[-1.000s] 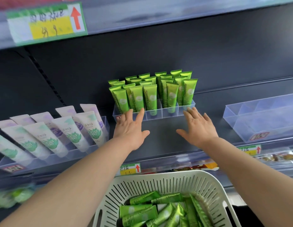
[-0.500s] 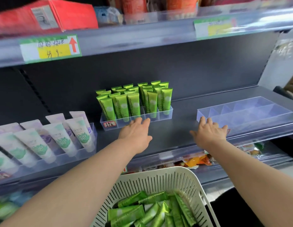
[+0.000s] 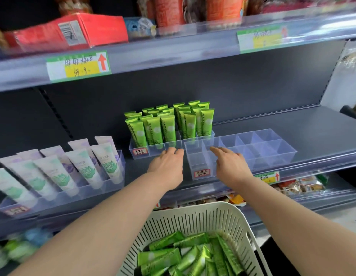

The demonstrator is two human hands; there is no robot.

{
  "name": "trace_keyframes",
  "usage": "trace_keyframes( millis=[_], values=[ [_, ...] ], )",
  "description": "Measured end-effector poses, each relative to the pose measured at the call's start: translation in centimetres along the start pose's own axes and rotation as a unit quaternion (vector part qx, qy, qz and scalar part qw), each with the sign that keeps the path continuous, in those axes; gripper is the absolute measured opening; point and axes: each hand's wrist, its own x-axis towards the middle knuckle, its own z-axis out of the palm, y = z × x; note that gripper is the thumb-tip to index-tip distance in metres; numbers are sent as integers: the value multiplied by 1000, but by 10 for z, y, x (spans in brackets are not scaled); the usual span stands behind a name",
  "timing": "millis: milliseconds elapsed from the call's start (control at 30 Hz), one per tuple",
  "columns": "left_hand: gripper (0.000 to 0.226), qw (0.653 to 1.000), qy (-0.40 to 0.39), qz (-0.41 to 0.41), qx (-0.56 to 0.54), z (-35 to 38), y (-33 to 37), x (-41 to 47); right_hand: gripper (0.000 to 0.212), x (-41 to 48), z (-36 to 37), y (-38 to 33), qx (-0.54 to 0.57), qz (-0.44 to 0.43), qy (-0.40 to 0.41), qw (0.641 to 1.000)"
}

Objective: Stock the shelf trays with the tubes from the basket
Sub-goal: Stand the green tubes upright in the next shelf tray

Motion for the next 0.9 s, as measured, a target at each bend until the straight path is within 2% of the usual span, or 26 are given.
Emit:
trace_keyframes(
  millis=[67, 200, 467, 600, 733, 900],
  values=[
    [54, 999, -4, 35, -20, 2, 11, 4, 66, -7, -1, 15, -39, 32, -4, 999],
    [45, 994, -32, 103, -8, 7, 35, 10, 57, -18, -4, 30, -84, 81, -32, 993],
    [46, 995, -80, 57, -2, 13, 23, -4, 53, -23, 0, 18, -92, 50, -41, 994],
    [45, 996, -60, 43, 48, 11, 11, -13, 46, -18, 3, 1, -96, 27, -39, 994],
    [57, 997, -45, 62, 18, 11, 14, -13, 56, -17, 3, -8, -126, 23, -35, 991],
    [71, 995, -63, 68, -23, 17, 27, -6, 66, -24, -6, 5, -175, 79, -68, 979]
  ],
)
